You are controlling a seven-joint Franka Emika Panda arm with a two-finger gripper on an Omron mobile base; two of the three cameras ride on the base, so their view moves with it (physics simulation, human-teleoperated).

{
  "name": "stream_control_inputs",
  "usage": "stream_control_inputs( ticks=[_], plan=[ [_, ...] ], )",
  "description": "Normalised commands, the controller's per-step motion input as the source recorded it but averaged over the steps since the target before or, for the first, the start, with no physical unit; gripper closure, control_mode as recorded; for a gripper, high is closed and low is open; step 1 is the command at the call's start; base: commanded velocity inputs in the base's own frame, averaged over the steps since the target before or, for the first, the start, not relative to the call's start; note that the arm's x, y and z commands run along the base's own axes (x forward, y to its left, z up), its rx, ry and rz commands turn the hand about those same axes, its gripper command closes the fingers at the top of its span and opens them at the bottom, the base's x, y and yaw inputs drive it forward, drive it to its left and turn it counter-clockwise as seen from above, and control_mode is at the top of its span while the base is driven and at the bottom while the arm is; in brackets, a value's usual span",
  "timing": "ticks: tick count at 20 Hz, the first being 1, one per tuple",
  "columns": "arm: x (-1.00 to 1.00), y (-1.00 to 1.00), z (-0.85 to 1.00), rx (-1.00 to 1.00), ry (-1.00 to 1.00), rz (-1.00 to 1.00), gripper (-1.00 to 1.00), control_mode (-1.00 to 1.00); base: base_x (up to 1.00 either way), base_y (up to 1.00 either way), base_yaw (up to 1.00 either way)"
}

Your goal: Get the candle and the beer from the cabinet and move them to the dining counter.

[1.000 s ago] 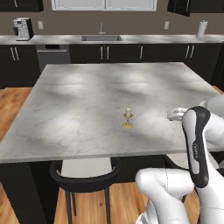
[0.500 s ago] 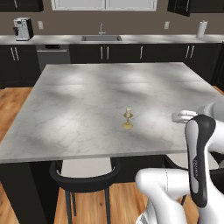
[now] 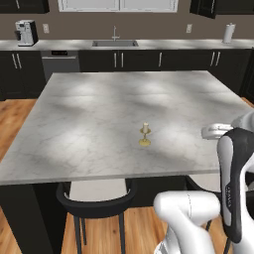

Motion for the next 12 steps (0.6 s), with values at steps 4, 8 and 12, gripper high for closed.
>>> stream_control_inputs(
  ticks=[4, 8, 12],
  plan=[
    [-0.29, 0.03, 0.34, -0.08, 0.17, 0.00, -1.00, -1.00, 0.00, 0.00, 0.00],
    [-0.33, 0.00, 0.19, -0.08, 0.02, 0.01, -1.00, -1.00, 0.00, 0.00, 0.00],
    [-0.28, 0.04, 0.08, -0.10, -0.04, 0.01, -1.00, -1.00, 0.00, 0.00, 0.00]
  ],
)
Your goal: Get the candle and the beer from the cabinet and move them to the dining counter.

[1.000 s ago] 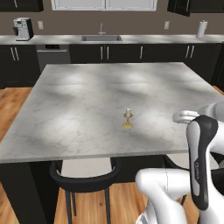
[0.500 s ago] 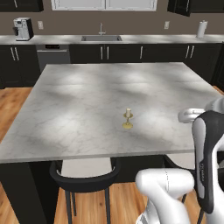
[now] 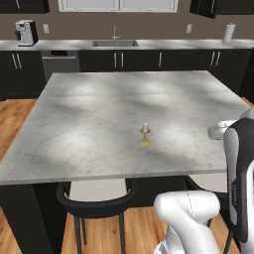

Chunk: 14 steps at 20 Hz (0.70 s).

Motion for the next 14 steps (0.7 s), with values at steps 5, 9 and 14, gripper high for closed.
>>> stream_control_inputs(
  ticks=[5, 9, 14],
  plan=[
    [0.00, 0.00, 0.00, 0.00, 0.00, 0.00, -1.00, -1.00, 0.00, 0.00, 0.00],
    [0.00, 0.00, 0.00, 0.00, 0.00, 0.00, -1.00, 1.00, 0.00, 0.00, 0.00],
    [0.00, 0.00, 0.00, 0.00, 0.00, 0.00, -1.00, 1.00, -0.17, 0.00, 0.00]
  ],
)
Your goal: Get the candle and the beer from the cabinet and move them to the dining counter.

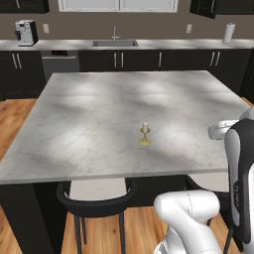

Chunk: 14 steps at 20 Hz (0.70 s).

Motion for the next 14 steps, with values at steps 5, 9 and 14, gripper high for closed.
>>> stream_control_inputs(
  ticks=[5, 9, 14],
  plan=[
    [0.00, 0.00, 0.00, 0.00, 0.00, 0.00, -1.00, 1.00, -0.63, 0.00, -0.03],
    [0.00, 0.00, 0.00, 0.00, 0.00, 0.00, -1.00, 1.00, -0.70, 0.00, -0.07],
    [0.00, 0.00, 0.00, 0.00, 0.00, 0.00, -1.00, 1.00, -0.53, -0.11, -0.26]
  ],
)
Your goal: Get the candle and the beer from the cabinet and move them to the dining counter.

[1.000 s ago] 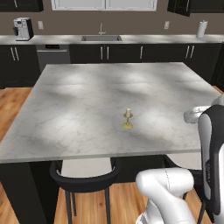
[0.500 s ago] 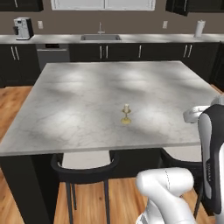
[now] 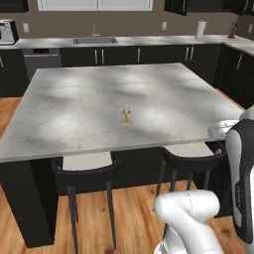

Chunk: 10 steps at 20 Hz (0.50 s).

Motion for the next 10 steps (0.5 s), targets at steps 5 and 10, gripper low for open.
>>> stream_control_inputs(
  ticks=[5, 10],
  plan=[
    [0.00, 0.00, 0.00, 0.00, 0.00, 0.00, -1.00, 1.00, 0.00, 0.00, -0.93],
    [0.00, 0.00, 0.00, 0.00, 0.00, 0.00, -1.00, 1.00, 0.00, -0.04, -0.93]
  ],
)
